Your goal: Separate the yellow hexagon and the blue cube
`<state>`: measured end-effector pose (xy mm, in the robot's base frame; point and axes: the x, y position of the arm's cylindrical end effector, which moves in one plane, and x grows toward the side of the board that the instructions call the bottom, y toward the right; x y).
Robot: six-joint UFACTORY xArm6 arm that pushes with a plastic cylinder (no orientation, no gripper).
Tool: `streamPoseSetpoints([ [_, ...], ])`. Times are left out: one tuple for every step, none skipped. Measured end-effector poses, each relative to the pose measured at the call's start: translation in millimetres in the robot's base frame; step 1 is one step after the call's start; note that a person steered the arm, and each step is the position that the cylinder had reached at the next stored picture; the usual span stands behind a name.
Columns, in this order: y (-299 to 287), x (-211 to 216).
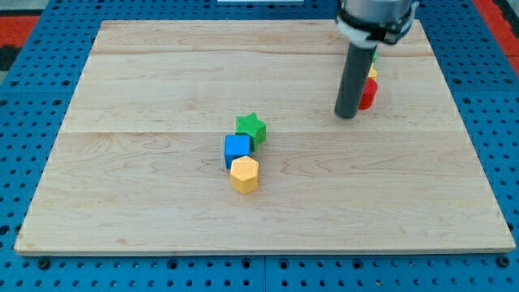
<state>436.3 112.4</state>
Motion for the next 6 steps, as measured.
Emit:
streamPoseSetpoints([
  [-7, 86],
  [-83, 102],
  [-152, 92],
  [-183, 57],
  [-198, 44],
  [-186, 38],
])
